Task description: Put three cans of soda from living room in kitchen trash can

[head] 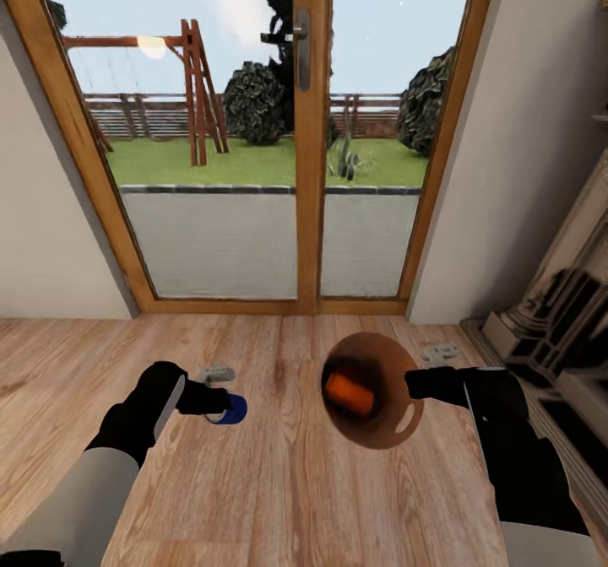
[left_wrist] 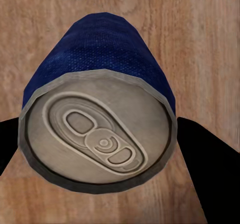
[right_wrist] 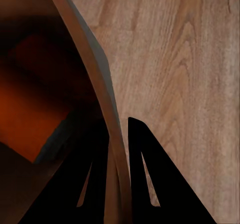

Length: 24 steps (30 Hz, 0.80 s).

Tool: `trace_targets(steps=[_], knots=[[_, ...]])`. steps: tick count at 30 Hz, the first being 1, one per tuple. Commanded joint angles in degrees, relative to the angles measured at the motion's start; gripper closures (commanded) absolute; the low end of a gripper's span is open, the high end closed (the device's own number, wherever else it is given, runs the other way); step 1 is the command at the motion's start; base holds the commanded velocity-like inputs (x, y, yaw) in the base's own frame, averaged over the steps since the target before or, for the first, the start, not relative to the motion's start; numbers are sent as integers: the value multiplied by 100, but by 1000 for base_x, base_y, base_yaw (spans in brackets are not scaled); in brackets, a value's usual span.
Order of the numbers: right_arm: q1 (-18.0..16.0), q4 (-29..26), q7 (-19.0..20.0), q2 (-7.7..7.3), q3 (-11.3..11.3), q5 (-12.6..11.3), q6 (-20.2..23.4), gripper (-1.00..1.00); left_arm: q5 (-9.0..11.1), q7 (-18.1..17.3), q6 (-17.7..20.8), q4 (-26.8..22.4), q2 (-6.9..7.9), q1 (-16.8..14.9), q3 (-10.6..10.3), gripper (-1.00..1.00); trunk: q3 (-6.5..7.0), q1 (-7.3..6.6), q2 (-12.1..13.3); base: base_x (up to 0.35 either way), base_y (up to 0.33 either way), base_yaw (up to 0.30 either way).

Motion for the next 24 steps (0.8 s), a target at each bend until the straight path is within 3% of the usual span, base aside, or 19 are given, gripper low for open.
trace_targets(steps=[1,4,5,9,12,13,15,17,18,20,21,24], knots=[[-8,9,36,-8,6,-157,42,100,-3,-139,0,-19,15,-14,3,100,1,0,0,0,0,0],[-22,152,38,-64,9,-39,42,100,-6,-824,0,-147,185,-61,2,100,1,0,0,0,0,0],[-30,307,40,-95,7,71,42,100,-12,-1246,0,-304,311,-89,0,100,1,0,0,0,0,0],[-52,570,38,-116,5,159,42,100,-8,-1703,0,-734,462,-103,-1,100,1,0,0,0,0,0],[-182,830,34,-137,5,209,42,100,-11,-2280,0,-1380,621,-110,-1,100,1,0,0,0,0,0],[-272,952,33,-166,5,223,42,100,-10,-2734,0,-1636,795,-111,-1,100,1,0,0,0,0,0],[-299,1016,33,-172,5,226,42,100,-8,-3002,0,-1701,861,-112,-1,100,1,0,0,0,0,0],[-334,1115,33,-175,8,229,42,100,-8,-3508,0,-1766,921,-114,-1,100,1,0,0,0,0,0],[-414,1230,33,-174,83,231,42,100,-13,-4197,0,-1850,963,-118,-1,100,1,0,0,0,0,0],[-457,1290,33,-174,229,229,42,100,-8,-4592,0,-1931,978,-120,-1,100,1,0,0,0,0,0],[-441,1324,39,-142,258,400,-41,100,69,-4615,-31,-1897,1010,-129,-15,100,0,0,-1,0,0,0],[-441,1350,41,-138,308,418,-45,100,99,-4710,-127,-1868,1054,-133,-10,100,0,0,-1,0,0,0]])
